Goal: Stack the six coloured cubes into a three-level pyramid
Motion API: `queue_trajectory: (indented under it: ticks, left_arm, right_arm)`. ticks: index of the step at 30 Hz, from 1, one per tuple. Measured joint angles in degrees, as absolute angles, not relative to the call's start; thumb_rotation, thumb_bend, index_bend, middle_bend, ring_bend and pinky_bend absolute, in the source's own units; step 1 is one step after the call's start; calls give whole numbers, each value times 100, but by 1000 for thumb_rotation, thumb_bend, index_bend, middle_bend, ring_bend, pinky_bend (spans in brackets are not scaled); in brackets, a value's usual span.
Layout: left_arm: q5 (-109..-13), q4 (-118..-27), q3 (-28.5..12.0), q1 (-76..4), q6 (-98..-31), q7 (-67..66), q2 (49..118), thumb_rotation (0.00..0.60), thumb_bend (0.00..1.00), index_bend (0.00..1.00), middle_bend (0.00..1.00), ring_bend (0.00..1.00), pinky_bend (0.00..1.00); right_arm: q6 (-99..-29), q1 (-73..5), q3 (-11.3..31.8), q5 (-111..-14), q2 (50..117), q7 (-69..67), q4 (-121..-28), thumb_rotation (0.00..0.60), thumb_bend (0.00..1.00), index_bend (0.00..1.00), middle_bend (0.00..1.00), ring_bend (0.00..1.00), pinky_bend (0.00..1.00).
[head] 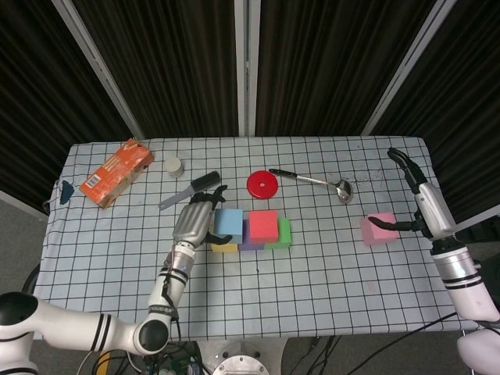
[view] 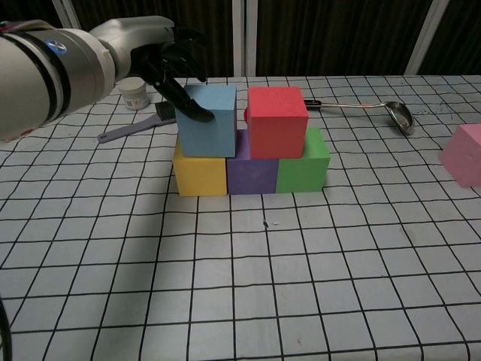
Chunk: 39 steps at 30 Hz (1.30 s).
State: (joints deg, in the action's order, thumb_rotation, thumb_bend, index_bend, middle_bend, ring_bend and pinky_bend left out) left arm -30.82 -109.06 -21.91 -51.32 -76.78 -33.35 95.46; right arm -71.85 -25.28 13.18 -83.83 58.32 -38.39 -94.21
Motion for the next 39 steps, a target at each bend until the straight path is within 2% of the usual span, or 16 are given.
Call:
queue_trajectory:
  ticks: [4, 9, 14, 19, 24, 28, 35, 39]
  left_arm:
    - [-3130, -11044, -2179, -5052, -7675, -3270, 9428, 600, 97, 56, 187, 115, 90]
    - [-3371, -11481, -2034, -4772, -7730, -3145, 8966, 600, 69, 50, 144, 76, 79]
    - [-3801, -11941, -1688, -4197, -7799, -2804, 8137, 600, 65, 45, 125, 45, 73]
    - [-4440, -11926, -1261, -3523, -7764, -2040, 7279, 600, 65, 46, 97, 29, 75]
    - [-5262, -11269, -899, -2971, -7494, -676, 6869, 600, 65, 46, 87, 0, 68]
    - [-6154, -10293, -638, -2547, -7427, 641, 6742, 600, 64, 46, 87, 0, 65]
    - [-7550, -8419, -259, -1873, -7496, 2571, 6758, 600, 64, 46, 87, 0, 65]
    - [-7973, -7935, -147, -1689, -7592, 2941, 6852, 600, 64, 46, 87, 0, 65]
  right_arm:
    - [-7077, -2592, 1315, -8387, 5838, -3781, -9487, 600, 9, 0, 2, 0, 0]
    - [-6867, -2757, 1348, -8381, 5819, -3525, -9686, 600, 7, 0, 14, 0, 0]
    - [-6590, -2988, 1442, -8255, 5797, -3026, -10018, 600, 1, 0, 25, 0, 0]
    - [-6148, -3361, 1563, -7851, 5885, -2136, -10429, 600, 0, 0, 36, 0, 0]
    - [-5567, -3909, 1664, -6945, 6105, -979, -10796, 600, 0, 0, 33, 0, 0]
    - [-5293, -4415, 1704, -5956, 6409, -58, -10967, 600, 0, 0, 34, 0, 0]
    - [-5256, -5328, 1730, -4459, 7140, 1280, -11174, 600, 0, 0, 55, 0, 0]
    - [-5373, -5797, 1728, -3875, 7568, 1816, -11146, 600, 0, 0, 60, 0, 0]
